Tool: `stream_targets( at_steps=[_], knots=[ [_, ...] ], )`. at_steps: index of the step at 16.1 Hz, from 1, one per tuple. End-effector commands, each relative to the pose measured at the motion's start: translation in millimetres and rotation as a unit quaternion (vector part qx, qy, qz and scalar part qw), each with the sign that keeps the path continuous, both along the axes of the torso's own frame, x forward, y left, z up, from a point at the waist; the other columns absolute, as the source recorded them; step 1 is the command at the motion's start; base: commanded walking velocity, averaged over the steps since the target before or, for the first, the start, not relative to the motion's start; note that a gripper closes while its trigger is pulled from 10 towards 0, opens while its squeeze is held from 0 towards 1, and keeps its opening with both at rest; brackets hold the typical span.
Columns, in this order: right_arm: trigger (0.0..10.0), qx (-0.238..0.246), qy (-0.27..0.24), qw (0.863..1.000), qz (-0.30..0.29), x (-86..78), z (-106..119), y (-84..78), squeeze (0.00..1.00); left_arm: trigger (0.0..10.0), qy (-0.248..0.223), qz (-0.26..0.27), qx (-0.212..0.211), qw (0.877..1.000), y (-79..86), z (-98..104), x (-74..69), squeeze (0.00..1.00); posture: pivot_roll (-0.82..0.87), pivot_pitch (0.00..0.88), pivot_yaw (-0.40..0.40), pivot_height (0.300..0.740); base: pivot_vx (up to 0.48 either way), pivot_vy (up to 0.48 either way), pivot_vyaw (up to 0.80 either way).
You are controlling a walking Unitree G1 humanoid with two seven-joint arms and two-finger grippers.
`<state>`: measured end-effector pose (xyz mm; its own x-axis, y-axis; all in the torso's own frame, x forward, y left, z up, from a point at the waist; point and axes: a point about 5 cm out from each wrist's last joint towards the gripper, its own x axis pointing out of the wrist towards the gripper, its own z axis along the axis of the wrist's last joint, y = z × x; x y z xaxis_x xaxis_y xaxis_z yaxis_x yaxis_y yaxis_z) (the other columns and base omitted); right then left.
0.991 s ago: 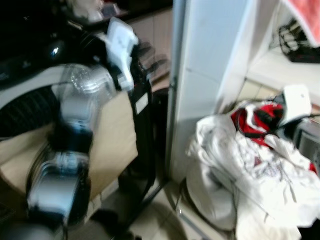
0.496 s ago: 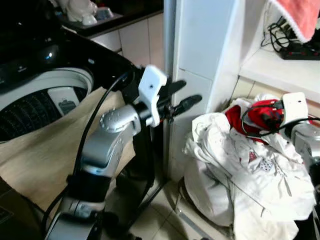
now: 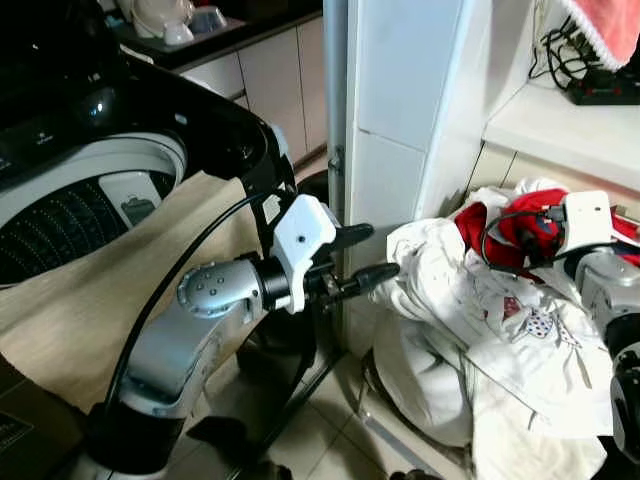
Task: Clothes washing
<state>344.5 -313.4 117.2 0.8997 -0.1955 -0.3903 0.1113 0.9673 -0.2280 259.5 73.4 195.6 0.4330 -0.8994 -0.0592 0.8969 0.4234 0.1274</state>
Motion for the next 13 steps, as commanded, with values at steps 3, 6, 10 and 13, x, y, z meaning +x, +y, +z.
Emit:
stream_targets(
  at_steps=[3, 6, 10, 13],
  knots=[
    [2.5, 0.011, -0.019, 1.0, -0.013, 4.9, 5.7, 2.2, 0.0, 10.0, 0.003, -0.004, 0.011, 1.0, 2.1, 0.2, -6.1, 0.0, 0.1, 0.099, 0.098, 0.74, 0.0, 0.0, 0.0],
    [0.0, 0.016, -0.025, 0.999, -0.025, 5.7, 4.9, 3.8, 0.0, 10.0, 0.002, -0.005, 0.01, 1.0, 1.4, 1.2, -7.2, 0.0, 0.09, 0.077, 0.096, 0.74, 0.0, 0.0, 0.0],
    [0.0, 0.007, -0.025, 1.0, -0.016, 7.2, 7.4, 4.3, 0.0, 10.0, 0.0, -0.011, 0.009, 1.0, -3.0, 2.5, -4.4, 0.0, 0.08, 0.072, 0.088, 0.74, 0.0, 0.0, 0.0],
    [0.0, 0.005, -0.02, 1.0, -0.014, 6.4, 7.2, 2.9, 0.0, 10.0, 0.004, -0.012, 0.011, 1.0, -5.0, -0.3, -4.6, 0.0, 0.07, 0.062, 0.078, 0.74, 0.0, 0.0, 0.0]
  ],
)
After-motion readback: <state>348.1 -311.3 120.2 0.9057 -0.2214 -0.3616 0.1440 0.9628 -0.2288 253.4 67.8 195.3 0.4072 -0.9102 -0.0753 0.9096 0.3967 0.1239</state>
